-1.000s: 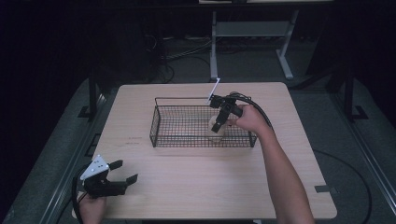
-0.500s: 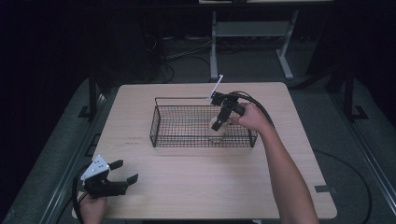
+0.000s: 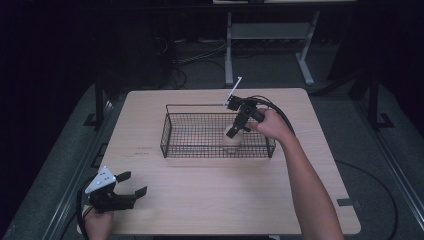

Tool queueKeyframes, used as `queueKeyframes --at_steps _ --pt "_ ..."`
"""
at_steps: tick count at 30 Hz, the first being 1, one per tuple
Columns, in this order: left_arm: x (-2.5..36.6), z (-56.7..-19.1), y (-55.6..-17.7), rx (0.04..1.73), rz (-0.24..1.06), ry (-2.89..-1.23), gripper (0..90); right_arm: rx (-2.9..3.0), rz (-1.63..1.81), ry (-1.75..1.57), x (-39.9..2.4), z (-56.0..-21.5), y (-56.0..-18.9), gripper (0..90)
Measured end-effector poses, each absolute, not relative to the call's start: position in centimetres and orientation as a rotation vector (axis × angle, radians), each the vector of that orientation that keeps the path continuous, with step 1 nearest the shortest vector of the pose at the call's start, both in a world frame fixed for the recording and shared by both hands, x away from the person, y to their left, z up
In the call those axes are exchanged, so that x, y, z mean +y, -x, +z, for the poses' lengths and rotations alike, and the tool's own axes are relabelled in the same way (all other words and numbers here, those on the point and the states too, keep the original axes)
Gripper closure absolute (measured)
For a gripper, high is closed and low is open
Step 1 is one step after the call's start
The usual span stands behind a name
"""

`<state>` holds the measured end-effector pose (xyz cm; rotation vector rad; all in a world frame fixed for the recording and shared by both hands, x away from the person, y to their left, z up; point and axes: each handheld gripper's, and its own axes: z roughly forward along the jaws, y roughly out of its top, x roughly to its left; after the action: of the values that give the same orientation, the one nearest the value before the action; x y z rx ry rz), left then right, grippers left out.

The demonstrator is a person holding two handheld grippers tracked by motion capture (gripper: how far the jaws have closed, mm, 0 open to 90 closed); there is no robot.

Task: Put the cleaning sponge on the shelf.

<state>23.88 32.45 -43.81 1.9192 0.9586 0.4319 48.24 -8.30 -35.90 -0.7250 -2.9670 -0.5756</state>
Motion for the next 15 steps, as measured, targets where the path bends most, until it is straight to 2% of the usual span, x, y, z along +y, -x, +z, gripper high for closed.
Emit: queueKeyframes --at_steps 15 --pt "32.7 -43.8 -23.8 0.963 0.434 -1.915 13.7 -2.993 -0.629 0.728 -9.2 -34.1 -47.2 15.7"
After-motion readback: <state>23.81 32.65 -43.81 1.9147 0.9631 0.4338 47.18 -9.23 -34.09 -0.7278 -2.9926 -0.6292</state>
